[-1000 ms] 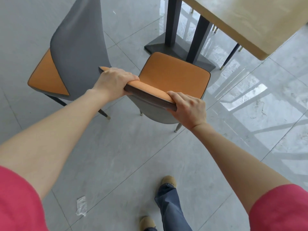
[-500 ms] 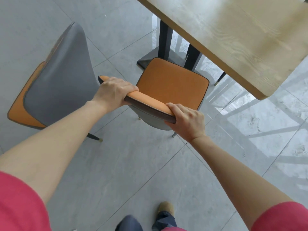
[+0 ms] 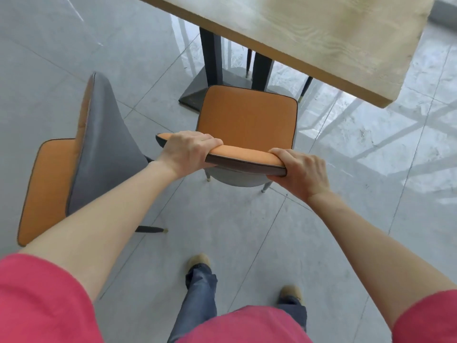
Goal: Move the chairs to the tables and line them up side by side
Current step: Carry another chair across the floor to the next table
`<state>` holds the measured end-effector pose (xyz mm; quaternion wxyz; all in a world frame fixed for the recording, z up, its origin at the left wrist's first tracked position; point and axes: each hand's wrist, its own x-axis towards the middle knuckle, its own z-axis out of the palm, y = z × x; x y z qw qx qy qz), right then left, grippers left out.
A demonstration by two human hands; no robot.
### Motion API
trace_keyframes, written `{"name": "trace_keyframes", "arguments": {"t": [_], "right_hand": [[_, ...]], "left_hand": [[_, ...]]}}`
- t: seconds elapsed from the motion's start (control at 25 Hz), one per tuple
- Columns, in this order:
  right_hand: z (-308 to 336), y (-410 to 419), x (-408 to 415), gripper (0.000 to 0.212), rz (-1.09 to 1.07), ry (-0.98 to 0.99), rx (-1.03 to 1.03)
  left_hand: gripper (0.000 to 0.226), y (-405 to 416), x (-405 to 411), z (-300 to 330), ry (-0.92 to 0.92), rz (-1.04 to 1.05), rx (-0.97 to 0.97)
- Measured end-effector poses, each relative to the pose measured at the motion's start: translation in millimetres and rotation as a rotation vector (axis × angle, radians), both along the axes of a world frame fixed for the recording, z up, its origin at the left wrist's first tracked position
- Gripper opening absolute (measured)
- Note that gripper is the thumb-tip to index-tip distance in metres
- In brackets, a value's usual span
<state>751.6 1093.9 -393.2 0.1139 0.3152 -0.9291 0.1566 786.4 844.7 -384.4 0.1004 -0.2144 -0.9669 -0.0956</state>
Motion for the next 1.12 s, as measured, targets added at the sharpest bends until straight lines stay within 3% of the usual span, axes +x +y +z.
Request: {"name": "trace_keyframes", "arguments": {"t": [0.36,0.68,0.92,1.12], "right_hand": [[0,-53,27,0.035,-0.139,-0.118,0.007],[-3,-57,18,0.032,-0.086,0.065,-0.018],[-8,-95,-2,0.025,-0.065,0.127,-0.014],[-6,-84,-35,0.028,-0.098,0.135,-0.009]], "left_hand": [[0.030,-54,-3,1,-0.078,-0.058,0.005],[0.025,-71,-31,0,-0.058,-0.321,-0.040],[0.031,-109,-62,3,-0.003,-0.332,-0.077],[0.023,-99,-89,-1,0.085,-0.318,-0.061]]}}
